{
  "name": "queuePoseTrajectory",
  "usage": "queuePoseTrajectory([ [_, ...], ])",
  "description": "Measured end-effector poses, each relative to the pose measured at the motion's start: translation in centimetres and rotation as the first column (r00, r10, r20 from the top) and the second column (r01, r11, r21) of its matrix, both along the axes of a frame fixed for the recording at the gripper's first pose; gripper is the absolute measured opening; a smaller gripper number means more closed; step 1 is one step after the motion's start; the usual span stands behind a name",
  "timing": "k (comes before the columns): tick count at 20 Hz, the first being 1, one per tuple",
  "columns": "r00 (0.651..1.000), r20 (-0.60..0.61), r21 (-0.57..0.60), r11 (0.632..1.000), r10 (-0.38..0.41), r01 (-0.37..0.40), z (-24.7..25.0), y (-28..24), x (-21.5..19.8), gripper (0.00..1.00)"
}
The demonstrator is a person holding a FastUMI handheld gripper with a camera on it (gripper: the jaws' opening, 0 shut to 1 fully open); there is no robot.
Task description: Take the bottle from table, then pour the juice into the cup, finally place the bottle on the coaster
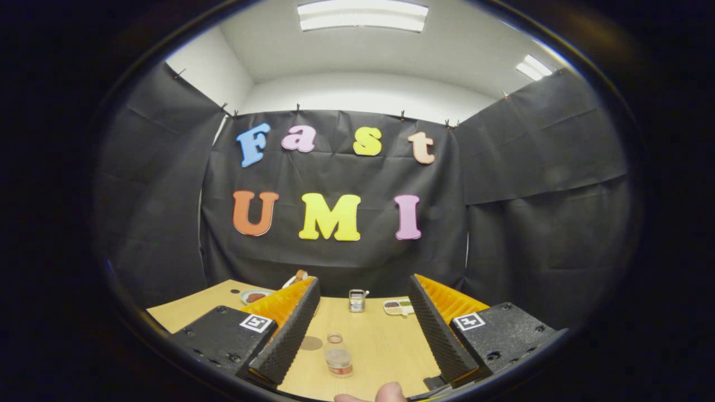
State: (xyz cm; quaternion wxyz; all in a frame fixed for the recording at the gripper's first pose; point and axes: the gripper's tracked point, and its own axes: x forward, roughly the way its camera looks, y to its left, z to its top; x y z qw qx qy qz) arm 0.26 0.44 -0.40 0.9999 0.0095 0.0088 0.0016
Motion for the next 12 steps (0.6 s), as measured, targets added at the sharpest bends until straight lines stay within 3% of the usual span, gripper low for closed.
queuePoseTrajectory([
  [12,0.998,-0.053,0.014,1.0,0.024,-0.023,-1.7,0.0,0.2,1.0],
])
